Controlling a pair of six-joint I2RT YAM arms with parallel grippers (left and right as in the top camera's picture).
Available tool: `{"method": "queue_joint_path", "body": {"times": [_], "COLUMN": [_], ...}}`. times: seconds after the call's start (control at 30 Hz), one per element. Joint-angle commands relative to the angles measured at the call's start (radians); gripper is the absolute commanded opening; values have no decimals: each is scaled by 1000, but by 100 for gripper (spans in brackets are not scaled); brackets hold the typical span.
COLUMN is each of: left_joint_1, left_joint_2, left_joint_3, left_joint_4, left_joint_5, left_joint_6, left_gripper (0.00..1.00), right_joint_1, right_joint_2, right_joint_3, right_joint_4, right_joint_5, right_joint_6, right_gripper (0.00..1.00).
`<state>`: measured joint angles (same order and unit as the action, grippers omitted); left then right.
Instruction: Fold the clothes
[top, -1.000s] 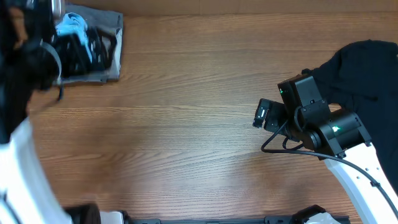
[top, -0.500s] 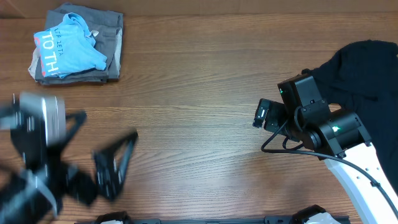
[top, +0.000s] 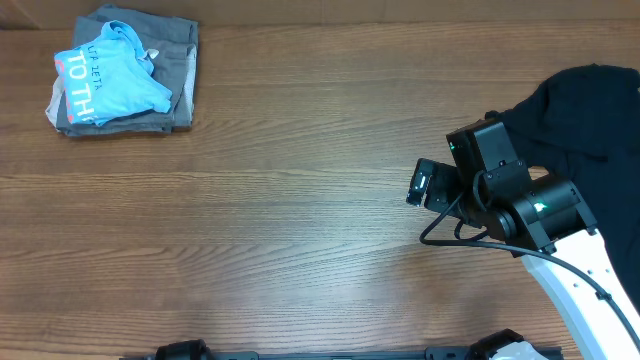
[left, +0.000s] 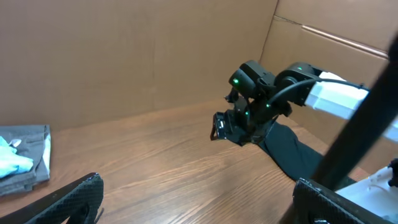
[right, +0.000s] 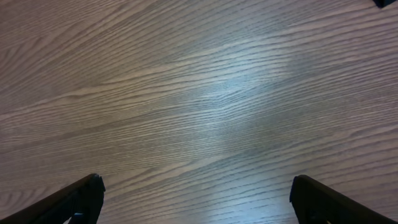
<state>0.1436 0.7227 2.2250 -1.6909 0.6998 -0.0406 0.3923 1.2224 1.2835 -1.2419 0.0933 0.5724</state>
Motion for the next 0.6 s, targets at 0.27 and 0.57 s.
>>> {"method": "queue_joint_path", "body": {"times": [0.27, 0.57], "left_joint_1": [8, 3], "left_joint_2": [-54, -314], "left_joint_3": [-101, -610], "left_joint_4": [2, 144], "left_joint_5": [-68, -322], "left_joint_6": [26, -79], "left_gripper": [100, 100], "right_joint_1": [-2, -2], "right_joint_2": [-1, -1], "right_joint_3": [6, 6], "right_joint_4": [6, 6], "right_joint_5": [11, 11], "right_joint_6": [1, 1], "right_gripper": [100, 100]}}
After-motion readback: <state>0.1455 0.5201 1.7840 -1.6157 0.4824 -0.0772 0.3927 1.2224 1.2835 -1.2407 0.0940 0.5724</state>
